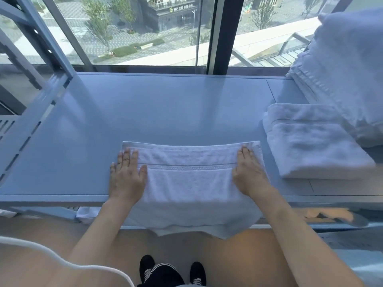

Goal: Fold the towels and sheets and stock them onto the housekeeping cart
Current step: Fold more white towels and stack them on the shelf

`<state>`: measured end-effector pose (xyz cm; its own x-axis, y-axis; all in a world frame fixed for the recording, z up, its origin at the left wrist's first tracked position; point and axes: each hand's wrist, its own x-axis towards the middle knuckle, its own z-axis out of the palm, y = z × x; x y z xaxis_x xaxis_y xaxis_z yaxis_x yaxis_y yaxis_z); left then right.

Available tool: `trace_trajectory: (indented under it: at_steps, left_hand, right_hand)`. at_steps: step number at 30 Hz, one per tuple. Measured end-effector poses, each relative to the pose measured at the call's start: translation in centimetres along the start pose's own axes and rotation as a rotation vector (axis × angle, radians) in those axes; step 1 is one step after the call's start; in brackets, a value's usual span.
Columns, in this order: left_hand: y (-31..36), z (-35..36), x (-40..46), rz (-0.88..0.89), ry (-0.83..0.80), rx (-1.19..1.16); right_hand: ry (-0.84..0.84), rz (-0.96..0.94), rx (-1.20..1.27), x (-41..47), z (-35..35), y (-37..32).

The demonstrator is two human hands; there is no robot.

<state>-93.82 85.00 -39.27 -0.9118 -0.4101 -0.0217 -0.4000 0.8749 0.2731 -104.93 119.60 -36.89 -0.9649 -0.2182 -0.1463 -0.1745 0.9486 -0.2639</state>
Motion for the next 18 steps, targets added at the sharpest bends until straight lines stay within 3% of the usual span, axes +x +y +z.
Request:
trace_trajectory:
  at_steps: [5,10,18]
  left_hand:
    - [-1.3,-0.5,0.1,0.004,0.009,-0.017]
    - [-3.5,-1.4,-0.6,0.053,0.000,-0.058]
    - [-3.6,-0.8,-5.8,0.108,0.021,-0.028]
  right_hand:
    - [0.179,-0.105,0.100,-1.3,1.1,-2.4]
    - [0.074,-0.349,0.130,-3.7,0.7,2.9]
    - [0.039,-0.305,0.032,-10.4,1.9,7.7]
